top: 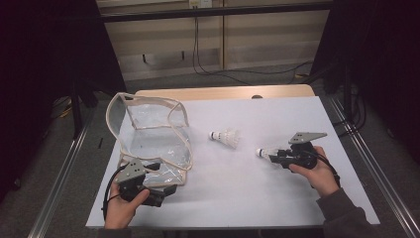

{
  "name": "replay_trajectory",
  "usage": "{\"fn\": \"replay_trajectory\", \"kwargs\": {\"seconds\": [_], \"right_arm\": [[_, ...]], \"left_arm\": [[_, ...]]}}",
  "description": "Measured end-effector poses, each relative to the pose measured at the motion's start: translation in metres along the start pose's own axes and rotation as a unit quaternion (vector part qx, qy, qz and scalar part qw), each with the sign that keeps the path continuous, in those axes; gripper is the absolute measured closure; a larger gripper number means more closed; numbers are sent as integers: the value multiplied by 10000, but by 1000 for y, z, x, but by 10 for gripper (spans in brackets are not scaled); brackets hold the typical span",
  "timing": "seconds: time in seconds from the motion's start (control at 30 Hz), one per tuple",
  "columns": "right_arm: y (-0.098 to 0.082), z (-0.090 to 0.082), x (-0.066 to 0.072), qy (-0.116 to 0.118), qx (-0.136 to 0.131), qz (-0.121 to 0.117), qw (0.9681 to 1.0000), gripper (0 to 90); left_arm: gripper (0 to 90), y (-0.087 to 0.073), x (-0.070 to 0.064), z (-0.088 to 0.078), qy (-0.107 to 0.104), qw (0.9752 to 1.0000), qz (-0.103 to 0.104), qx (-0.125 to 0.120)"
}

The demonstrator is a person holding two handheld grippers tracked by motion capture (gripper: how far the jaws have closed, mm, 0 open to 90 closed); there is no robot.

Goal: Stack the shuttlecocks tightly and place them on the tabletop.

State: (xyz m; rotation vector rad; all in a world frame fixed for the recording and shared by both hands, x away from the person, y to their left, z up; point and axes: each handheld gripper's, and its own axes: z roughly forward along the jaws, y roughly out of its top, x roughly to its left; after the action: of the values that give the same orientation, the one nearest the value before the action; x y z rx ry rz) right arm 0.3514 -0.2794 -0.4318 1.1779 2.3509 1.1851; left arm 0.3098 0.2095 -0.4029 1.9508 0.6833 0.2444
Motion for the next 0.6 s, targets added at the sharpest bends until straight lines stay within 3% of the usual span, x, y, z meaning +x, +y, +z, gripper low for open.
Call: {"fn": "replay_trajectory", "kwargs": {"seconds": [0.37, 0.6], "right_arm": [[-5, 0, 4, 19, 58, 12, 10000, 580], [-7, 6, 6, 23, 117, 11, 9999, 594]], "left_arm": [[43, 0, 0, 0, -9, 10000, 26, 13], [42, 1, 0, 0, 0, 10000, 31, 44]]}}
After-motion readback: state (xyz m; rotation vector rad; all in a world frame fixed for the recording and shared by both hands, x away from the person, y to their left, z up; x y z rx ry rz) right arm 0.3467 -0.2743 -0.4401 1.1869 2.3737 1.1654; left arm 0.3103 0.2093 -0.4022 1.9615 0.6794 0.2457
